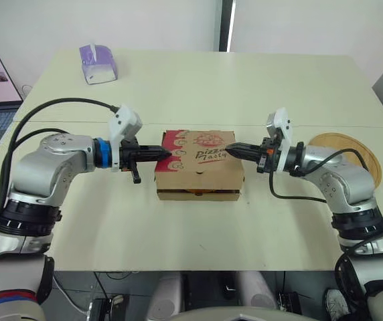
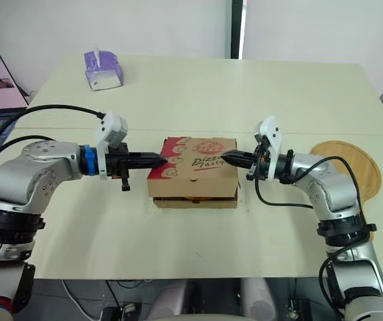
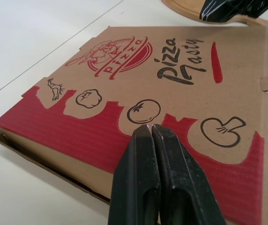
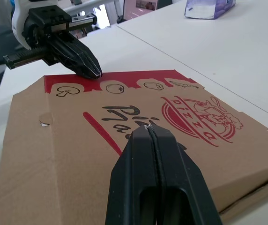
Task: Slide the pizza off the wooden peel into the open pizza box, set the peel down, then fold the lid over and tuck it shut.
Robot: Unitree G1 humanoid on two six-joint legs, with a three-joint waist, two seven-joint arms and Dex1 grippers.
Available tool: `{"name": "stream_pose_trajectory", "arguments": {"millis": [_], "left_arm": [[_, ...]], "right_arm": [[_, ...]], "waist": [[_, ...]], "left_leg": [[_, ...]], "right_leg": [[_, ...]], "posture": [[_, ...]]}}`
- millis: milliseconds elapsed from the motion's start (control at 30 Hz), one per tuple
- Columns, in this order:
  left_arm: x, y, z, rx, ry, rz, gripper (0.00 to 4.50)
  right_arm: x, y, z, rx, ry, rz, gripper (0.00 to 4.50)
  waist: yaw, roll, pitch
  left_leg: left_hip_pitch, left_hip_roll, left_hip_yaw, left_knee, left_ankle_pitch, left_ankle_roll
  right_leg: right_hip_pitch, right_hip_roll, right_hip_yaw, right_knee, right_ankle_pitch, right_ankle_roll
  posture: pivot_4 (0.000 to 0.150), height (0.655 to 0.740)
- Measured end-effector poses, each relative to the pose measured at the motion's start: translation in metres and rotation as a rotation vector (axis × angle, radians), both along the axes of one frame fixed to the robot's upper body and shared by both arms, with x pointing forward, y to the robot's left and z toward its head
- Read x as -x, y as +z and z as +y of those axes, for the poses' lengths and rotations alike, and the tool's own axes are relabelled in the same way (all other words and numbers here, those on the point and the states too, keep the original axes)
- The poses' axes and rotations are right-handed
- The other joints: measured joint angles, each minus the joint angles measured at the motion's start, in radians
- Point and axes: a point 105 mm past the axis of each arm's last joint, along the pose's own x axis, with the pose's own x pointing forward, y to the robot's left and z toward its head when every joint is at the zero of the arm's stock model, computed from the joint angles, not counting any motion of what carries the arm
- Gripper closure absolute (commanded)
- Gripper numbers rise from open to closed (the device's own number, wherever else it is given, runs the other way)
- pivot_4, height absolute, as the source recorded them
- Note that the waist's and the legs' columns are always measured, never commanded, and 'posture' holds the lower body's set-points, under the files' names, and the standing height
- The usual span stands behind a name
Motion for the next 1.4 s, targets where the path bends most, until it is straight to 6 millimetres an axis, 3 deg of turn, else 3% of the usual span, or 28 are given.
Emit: {"name": "stream_pose_trajectory", "arguments": {"millis": [100, 267, 467, 967, 1400], "left_arm": [[-0.003, 0.001, -0.001, 0.001, -0.001, -0.01, 4.5], [-0.005, 0.001, -0.002, -0.005, -0.009, -0.012, 4.5], [-0.006, 0.0, -0.008, 0.001, -0.025, -0.033, 4.5], [-0.007, -0.002, -0.01, -0.015, -0.029, -0.054, 4.5], [-0.011, -0.011, -0.011, -0.066, -0.04, -0.088, 4.5]], "right_arm": [[0.008, 0.003, -0.005, 0.054, 0.035, -0.097, 3.86], [0.025, 0.006, -0.012, 0.189, 0.138, -0.238, 2.1], [0.032, -0.015, -0.006, 0.247, 0.208, -0.234, 0.04], [0.021, -0.03, -0.006, 0.319, 0.163, -0.262, 0.04], [0.013, -0.029, 0.001, 0.318, 0.147, -0.309, 0.04]], "waist": [[0.001, 0.0, 0.0], [0.005, 0.0, 0.0], [0.005, 0.0, 0.0], [0.017, 0.0, 0.0], [0.018, 0.0, 0.0]], "left_leg": [[-0.002, 0.0, 0.0, 0.0, 0.0, 0.0], [-0.002, 0.0, 0.0, 0.001, 0.0, 0.0], [-0.002, 0.0, 0.0, 0.002, 0.0, 0.0], [-0.002, 0.0, 0.0, 0.003, 0.0, 0.0], [-0.002, 0.0, 0.0, 0.004, 0.0, 0.0]], "right_leg": [[-0.002, 0.0, -0.001, 0.0, 0.0, 0.0], [-0.002, 0.0, 0.0, 0.0, 0.0, 0.0], [-0.002, 0.0, 0.0, 0.002, 0.0, 0.0], [-0.002, 0.0, 0.0, 0.002, 0.0, 0.0], [-0.002, 0.0, 0.0, 0.003, 0.0, 0.0]], "posture": [[0.15, 0.74], [0.15, 0.74], [0.15, 0.74], [0.15, 0.74], [0.15, 0.74]]}}
